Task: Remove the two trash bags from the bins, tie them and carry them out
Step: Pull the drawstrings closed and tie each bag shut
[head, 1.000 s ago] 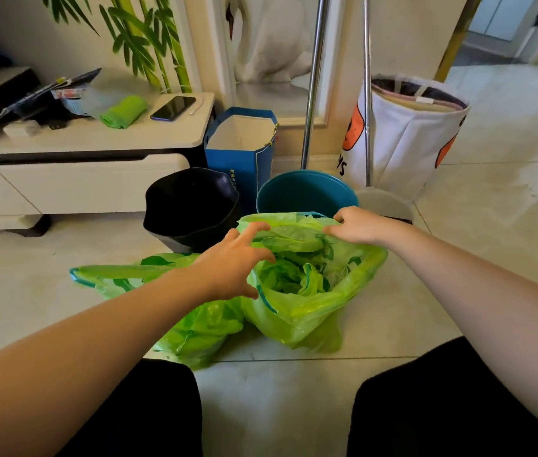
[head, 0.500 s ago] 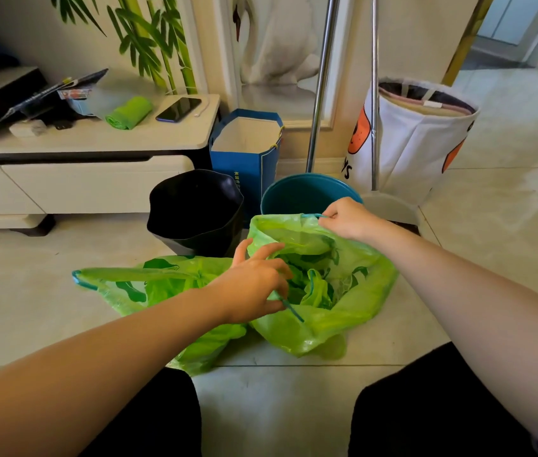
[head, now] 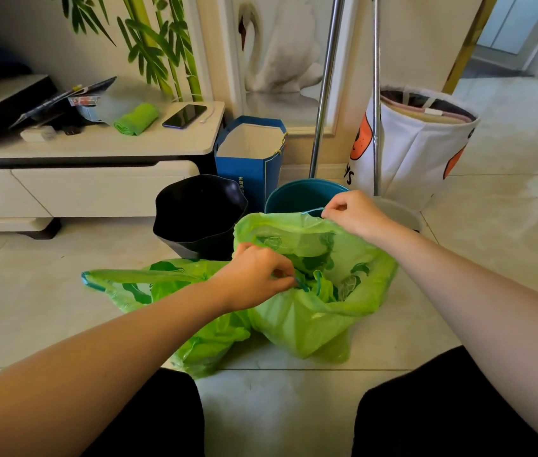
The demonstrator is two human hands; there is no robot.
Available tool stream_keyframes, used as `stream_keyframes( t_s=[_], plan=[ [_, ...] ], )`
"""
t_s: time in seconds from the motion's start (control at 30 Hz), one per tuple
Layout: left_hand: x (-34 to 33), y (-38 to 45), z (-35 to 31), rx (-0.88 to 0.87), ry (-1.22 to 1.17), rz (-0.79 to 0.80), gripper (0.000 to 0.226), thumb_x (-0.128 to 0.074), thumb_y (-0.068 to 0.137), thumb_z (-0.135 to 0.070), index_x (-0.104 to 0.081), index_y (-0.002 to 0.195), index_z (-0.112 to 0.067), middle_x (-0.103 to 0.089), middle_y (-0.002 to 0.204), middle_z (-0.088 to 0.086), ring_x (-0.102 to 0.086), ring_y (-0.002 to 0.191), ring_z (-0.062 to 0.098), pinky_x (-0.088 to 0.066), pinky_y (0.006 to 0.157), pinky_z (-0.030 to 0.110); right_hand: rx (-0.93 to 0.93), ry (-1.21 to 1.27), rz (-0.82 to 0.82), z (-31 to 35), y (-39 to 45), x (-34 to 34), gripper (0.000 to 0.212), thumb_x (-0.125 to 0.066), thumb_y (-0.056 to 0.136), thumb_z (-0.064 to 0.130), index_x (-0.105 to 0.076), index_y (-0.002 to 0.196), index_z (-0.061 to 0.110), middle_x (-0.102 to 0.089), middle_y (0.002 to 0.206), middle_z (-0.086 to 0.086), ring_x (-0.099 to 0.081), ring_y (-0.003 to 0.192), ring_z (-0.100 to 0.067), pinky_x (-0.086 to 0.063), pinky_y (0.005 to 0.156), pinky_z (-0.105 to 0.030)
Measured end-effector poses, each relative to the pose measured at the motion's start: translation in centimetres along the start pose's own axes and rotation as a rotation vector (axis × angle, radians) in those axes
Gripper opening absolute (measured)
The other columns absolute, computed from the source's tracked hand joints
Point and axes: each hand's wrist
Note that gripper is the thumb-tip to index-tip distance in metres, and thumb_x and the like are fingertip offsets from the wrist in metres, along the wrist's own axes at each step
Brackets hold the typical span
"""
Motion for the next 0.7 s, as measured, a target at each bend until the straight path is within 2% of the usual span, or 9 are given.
stream_keyframes(
  t_s=[0.07,0.17,0.2,0.27,0.33,0.47,0.63,0.7],
  plan=[
    [0.5,0.1,0.1,0.018,-0.087,-0.038,0.018,-0.062,0.089,-0.033,-0.074,0.092,-0.02,-0.073,0.092,-0.006,-0.065,0.091,0.016,-0.046,0.094,0.041,0.031,0.038,-0.035,0.5,-0.3,0.3,0.016,-0.06,0.088,0.018,-0.072,0.087,0.007,-0.062,0.077,0.009,-0.059,0.081,-0.015,-0.048,0.077,-0.03],
    [1.8,0.4,-0.2,0.075,-0.224,-0.08,0.015,-0.065,0.087,-0.027,-0.075,0.092,-0.018,-0.074,0.096,-0.004,-0.066,0.092,0.012,-0.051,0.09,0.032,0.068,0.117,-0.105,1.8,-1.1,0.9,0.015,-0.058,0.09,0.018,-0.069,0.087,0.008,-0.062,0.075,0.004,-0.053,0.067,-0.009,-0.042,0.061,-0.019],
    [2.3,0.5,-0.3,0.095,-0.271,-0.092,0.014,-0.066,0.087,-0.027,-0.076,0.09,-0.017,-0.074,0.093,-0.004,-0.066,0.09,0.009,-0.051,0.088,0.029,0.087,0.146,-0.124,2.2,-1.3,1.1,0.016,-0.058,0.091,0.018,-0.069,0.086,0.008,-0.062,0.074,0.003,-0.052,0.064,-0.007,-0.04,0.059,-0.018],
    [3.0,0.7,-0.4,0.121,-0.33,-0.129,0.014,-0.067,0.086,-0.025,-0.077,0.087,-0.016,-0.074,0.086,-0.004,-0.066,0.084,0.006,-0.051,0.084,0.026,0.119,0.22,-0.148,3.0,-1.7,1.4,0.017,-0.057,0.09,0.017,-0.069,0.084,0.006,-0.063,0.072,0.002,-0.054,0.065,-0.008,-0.044,0.066,-0.022],
    [3.5,0.9,-0.4,0.145,-0.371,-0.178,0.014,-0.067,0.085,-0.024,-0.077,0.087,-0.014,-0.074,0.084,-0.003,-0.067,0.083,0.008,-0.053,0.083,0.028,0.134,0.3,-0.161,3.6,-2.0,1.8,0.015,-0.057,0.091,0.016,-0.068,0.085,0.007,-0.065,0.073,-0.001,-0.059,0.072,-0.013,-0.05,0.076,-0.029],
    [4.5,1.3,-1.1,0.2,-0.504,-0.279,0.013,-0.067,0.086,-0.019,-0.076,0.087,-0.011,-0.075,0.082,0.002,-0.07,0.082,0.014,-0.057,0.084,0.033,0.16,0.438,-0.193,5.2,-2.8,2.6,0.012,-0.056,0.091,0.015,-0.067,0.09,0.008,-0.058,0.07,-0.002,-0.055,0.067,-0.015,-0.053,0.072,-0.031],
    [5.7,1.6,-1.9,0.252,-0.586,-0.368,0.012,-0.067,0.085,-0.017,-0.076,0.084,-0.01,-0.075,0.079,0.002,-0.07,0.083,0.018,-0.056,0.087,0.039,0.244,0.464,-0.231,7.2,-4.2,3.3,0.012,-0.055,0.091,0.015,-0.067,0.091,0.01,-0.055,0.069,0.002,-0.054,0.064,-0.012,-0.051,0.059,-0.017],
    [6.4,1.8,-2.5,0.264,-0.616,-0.487,0.011,-0.066,0.083,-0.015,-0.077,0.083,-0.011,-0.075,0.079,0.002,-0.07,0.081,0.018,-0.057,0.084,0.037,0.278,0.487,-0.269,8.0,-4.7,3.7,0.012,-0.056,0.091,0.015,-0.067,0.092,0.01,-0.055,0.067,0.004,-0.054,0.063,-0.011,-0.049,0.057,-0.014]
  ],
)
Point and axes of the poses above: each hand's wrist, its own y-axis towards the middle knuckle, its own x-axis out of the back of the hand, z = x × y
